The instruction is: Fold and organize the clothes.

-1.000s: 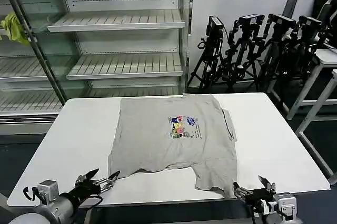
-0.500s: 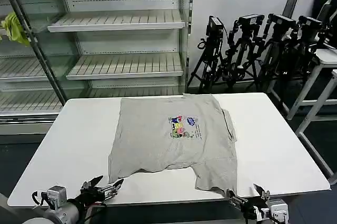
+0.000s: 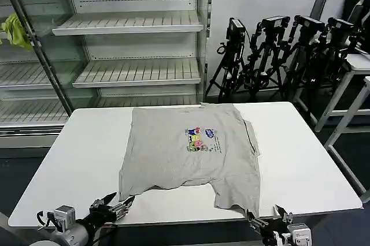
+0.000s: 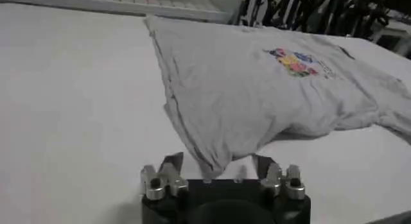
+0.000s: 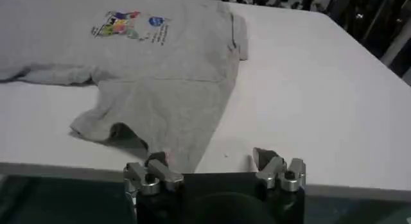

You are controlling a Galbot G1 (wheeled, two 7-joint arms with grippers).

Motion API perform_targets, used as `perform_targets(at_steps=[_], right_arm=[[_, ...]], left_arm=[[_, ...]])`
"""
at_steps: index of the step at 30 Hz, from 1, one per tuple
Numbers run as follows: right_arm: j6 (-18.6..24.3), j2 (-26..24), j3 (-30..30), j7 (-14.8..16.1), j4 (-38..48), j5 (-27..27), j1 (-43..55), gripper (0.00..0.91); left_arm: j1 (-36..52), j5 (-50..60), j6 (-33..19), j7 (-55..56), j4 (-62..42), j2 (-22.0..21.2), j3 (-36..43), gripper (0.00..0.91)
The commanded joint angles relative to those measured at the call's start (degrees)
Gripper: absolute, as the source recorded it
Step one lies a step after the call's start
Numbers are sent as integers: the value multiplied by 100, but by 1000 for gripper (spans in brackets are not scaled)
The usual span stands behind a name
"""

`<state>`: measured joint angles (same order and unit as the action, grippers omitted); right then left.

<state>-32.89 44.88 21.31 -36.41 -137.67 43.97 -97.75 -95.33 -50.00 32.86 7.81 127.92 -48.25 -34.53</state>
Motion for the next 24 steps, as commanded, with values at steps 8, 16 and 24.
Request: perform_targets(at_steps=[8, 16, 24], right_arm=[[-1, 91, -88, 40, 107, -104, 89, 312], [109, 182, -202, 154, 221, -360, 13, 0], [160, 204, -144, 217, 226, -451, -113, 0]], left_arm=[[-18, 155, 13, -36, 40, -43, 33, 151], [-95, 248, 12, -90, 71, -50, -20, 60], [-123, 320, 1, -141, 77, -68, -51, 50]])
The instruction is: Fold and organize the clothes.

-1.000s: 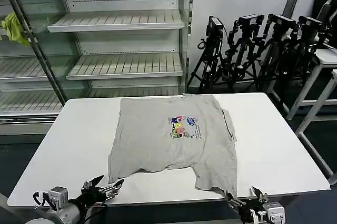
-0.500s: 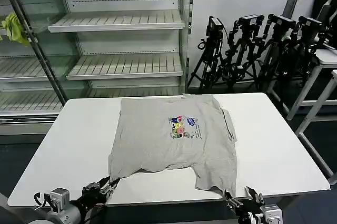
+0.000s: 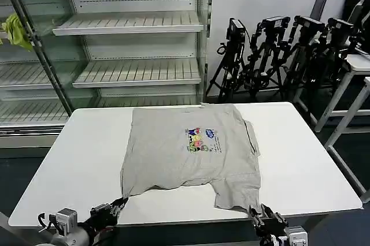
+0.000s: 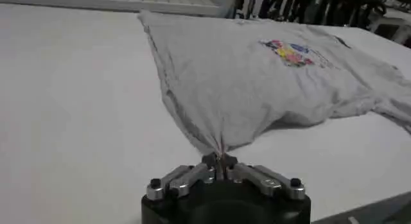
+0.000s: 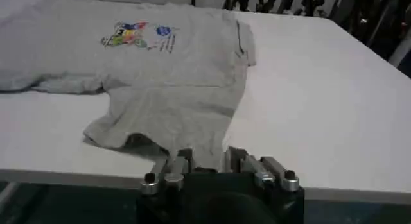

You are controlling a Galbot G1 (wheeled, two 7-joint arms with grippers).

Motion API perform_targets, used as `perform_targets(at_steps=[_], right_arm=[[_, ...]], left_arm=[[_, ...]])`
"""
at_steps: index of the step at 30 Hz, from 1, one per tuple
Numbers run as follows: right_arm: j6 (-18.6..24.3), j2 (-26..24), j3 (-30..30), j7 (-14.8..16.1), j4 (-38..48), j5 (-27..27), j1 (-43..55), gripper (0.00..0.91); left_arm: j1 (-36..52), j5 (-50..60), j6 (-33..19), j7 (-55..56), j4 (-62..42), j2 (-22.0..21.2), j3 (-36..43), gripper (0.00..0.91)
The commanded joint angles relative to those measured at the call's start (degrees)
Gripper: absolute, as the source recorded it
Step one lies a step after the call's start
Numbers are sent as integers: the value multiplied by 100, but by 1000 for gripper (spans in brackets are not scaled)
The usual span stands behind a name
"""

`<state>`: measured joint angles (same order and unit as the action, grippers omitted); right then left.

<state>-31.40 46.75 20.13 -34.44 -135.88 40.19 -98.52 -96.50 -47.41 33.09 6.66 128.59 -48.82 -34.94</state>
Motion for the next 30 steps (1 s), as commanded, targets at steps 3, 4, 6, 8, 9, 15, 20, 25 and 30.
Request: perform_targets(at_steps=[3, 4, 6, 8, 9, 15, 20, 25, 30], right_arm=[[28, 19, -22, 23, 33, -107, -66, 0], [33, 16, -22, 24, 21, -121, -77, 0], [34, 12, -13, 18, 5, -124, -82, 0], [32, 3, 4, 11, -29, -124, -91, 0], [32, -11, 16, 10, -49, -121, -99, 0], [10, -186, 216, -13, -296, -67, -270, 0], [-5, -449, 661, -59, -547, 97, -519, 0], [-53, -710, 1187, -138, -834, 333, -864, 0], [-86, -896, 1638, -199, -1135, 527, -1214, 0]], left_arm=[[-14, 125, -35, -71, 8, -23, -5, 40], [-20, 149, -52, -91, 8, -29, -2, 40], [-24, 173, -75, -94, 7, -31, -1, 40], [-35, 198, -118, -110, 18, -28, -11, 40], [-40, 199, -124, -113, 23, -27, -18, 40], [-179, 191, -136, -141, 164, 48, -193, 40], [-455, 117, -140, -138, 288, 205, -466, 40], [-791, 45, -139, -109, 458, 422, -719, 40], [-1106, 39, -126, -85, 596, 539, -857, 40]])
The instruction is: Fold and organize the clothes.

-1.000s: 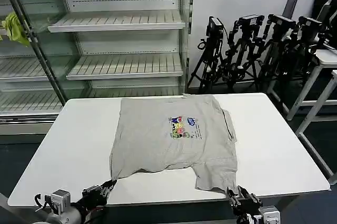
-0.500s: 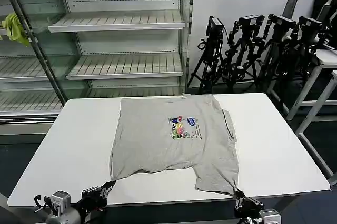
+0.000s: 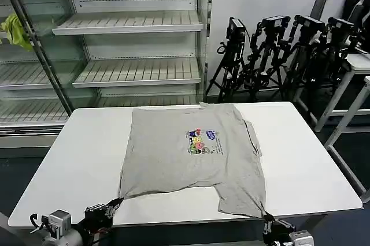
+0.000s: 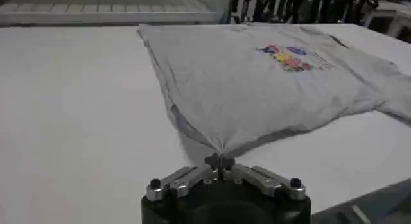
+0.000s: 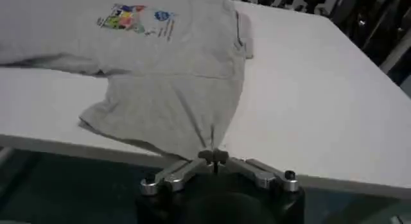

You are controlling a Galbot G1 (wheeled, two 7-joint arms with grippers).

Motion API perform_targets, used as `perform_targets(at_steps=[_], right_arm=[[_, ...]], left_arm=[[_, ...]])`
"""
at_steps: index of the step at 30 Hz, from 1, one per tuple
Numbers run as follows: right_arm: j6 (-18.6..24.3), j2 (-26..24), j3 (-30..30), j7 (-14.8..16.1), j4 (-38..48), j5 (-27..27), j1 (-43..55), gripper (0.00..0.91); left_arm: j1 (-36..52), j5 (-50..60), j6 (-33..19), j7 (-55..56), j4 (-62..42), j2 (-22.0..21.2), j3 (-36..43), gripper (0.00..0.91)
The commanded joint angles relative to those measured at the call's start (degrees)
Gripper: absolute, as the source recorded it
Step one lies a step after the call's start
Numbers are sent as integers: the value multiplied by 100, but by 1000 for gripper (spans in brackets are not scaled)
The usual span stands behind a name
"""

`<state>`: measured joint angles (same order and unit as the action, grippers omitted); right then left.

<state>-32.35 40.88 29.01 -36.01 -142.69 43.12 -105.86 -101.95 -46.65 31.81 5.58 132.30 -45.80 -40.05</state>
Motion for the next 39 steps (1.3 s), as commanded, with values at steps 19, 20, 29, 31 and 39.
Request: perform_targets(at_steps=[19, 20, 29, 31, 39], right_arm=[[-22, -476, 1058, -224, -731, 558, -354, 0], [-8, -473, 1026, -221, -727, 583, -214, 0], [54, -557, 292, -262, -123, 960, 1573, 0], [107, -629, 167, -212, 73, 999, 1839, 0], [378, -890, -235, 193, 921, 943, 2603, 0]], left_arm=[[-622, -111, -7, 97, 441, 253, -628, 40], [-493, -138, -6, 96, 427, 231, -600, 40], [840, -504, 18, 92, 76, 217, -261, 40], [1141, -570, 18, 86, -110, 276, -142, 40], [2144, -765, 2, 54, -746, 432, 365, 40]])
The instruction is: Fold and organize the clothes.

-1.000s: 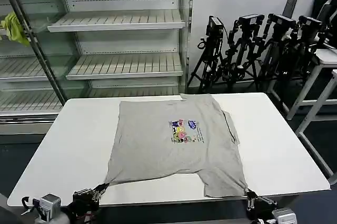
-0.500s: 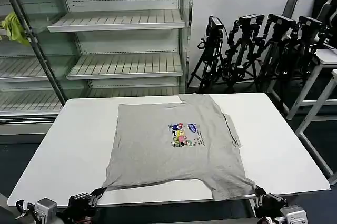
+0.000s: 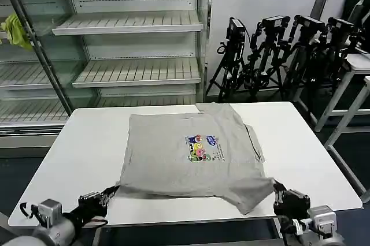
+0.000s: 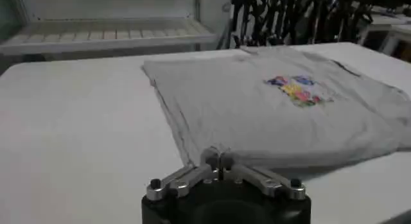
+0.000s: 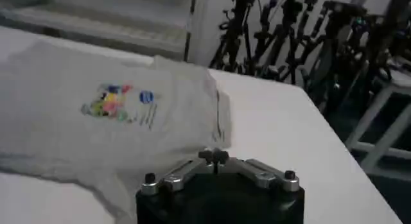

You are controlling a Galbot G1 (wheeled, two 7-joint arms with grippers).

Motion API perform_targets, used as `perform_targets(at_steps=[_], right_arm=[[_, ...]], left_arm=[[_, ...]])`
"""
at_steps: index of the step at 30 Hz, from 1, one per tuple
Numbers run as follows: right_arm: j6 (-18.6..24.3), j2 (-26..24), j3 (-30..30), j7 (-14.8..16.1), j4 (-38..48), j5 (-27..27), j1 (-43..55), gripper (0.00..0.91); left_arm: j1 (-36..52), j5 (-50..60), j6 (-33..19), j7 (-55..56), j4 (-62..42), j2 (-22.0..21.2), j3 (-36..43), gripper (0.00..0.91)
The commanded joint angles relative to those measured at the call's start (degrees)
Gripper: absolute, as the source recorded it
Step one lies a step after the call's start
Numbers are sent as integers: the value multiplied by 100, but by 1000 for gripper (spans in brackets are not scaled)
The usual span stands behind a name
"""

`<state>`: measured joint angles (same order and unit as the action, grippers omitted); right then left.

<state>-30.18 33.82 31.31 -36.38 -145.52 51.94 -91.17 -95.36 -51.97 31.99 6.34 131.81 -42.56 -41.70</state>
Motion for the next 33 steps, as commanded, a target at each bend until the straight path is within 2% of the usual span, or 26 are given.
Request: perform_targets(at_steps=[1, 10, 18, 27, 33], right_arm=[[176, -190, -520, 243, 1244, 59, 1176, 0], [292, -309, -1192, 433, 1922, 27, 2113, 0], [458, -307, -1953, 655, 2464, -83, 3155, 0], [462, -311, -3567, 733, 2805, -85, 4897, 0], [458, -165, -4336, 793, 3142, -89, 5685, 0]], left_arm=[[1582, -231, -20, -26, -749, 120, 606, 40], [2331, -201, -45, -49, -1255, 210, 1115, 40], [2501, -163, -113, -130, -1564, 255, 1201, 40], [2594, -48, -145, -195, -1744, 276, 1359, 50], [2694, 46, -160, -211, -1890, 214, 1541, 40]])
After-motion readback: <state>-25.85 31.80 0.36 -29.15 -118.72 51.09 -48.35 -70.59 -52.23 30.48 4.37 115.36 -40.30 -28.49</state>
